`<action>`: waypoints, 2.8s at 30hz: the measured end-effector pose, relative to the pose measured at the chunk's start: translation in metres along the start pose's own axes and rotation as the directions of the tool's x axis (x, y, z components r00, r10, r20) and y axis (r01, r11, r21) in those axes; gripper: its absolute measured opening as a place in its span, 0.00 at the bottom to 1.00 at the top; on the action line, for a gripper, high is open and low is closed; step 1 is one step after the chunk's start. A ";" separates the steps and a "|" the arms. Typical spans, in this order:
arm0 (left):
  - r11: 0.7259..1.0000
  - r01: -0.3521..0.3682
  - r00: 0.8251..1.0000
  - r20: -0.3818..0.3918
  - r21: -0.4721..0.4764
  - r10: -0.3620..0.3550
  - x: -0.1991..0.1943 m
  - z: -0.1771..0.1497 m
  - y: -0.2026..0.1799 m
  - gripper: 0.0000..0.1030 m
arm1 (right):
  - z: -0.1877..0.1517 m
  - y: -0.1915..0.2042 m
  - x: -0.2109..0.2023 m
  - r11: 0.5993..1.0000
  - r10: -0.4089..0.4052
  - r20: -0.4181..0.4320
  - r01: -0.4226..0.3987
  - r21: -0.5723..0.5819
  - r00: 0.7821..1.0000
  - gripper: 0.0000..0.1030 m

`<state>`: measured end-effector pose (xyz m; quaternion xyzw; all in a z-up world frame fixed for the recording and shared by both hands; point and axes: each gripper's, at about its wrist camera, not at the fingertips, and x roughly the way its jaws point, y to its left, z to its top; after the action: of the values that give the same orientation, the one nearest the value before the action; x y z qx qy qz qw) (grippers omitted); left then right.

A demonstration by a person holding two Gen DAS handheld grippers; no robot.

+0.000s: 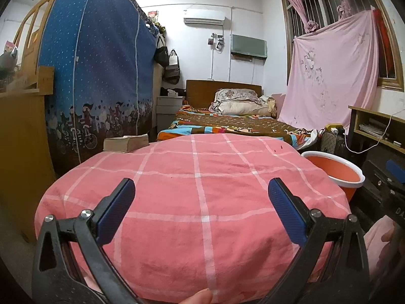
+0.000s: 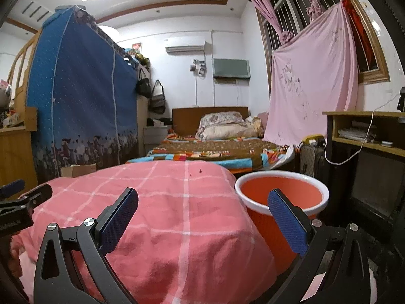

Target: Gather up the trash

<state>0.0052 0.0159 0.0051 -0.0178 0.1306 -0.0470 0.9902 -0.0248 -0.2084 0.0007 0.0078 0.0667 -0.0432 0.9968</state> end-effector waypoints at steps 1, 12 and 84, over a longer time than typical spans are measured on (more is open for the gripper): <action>1.000 0.000 1.000 0.000 0.002 0.000 0.000 -0.001 0.000 0.89 | 0.000 0.000 0.001 1.000 -0.001 -0.005 0.001 0.001 1.000 1.00; 1.000 -0.002 1.000 -0.008 0.008 0.002 0.000 -0.002 -0.002 0.89 | -0.003 0.002 0.003 1.000 -0.002 -0.026 0.002 0.005 1.000 1.00; 1.000 -0.011 1.000 -0.009 0.012 0.011 0.001 -0.002 -0.003 0.89 | 0.000 0.003 0.003 1.000 -0.002 -0.031 0.002 0.007 1.000 1.00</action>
<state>0.0050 0.0130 0.0032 -0.0110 0.1351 -0.0424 0.9899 -0.0211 -0.2053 -0.0002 0.0119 0.0821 -0.0444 0.9956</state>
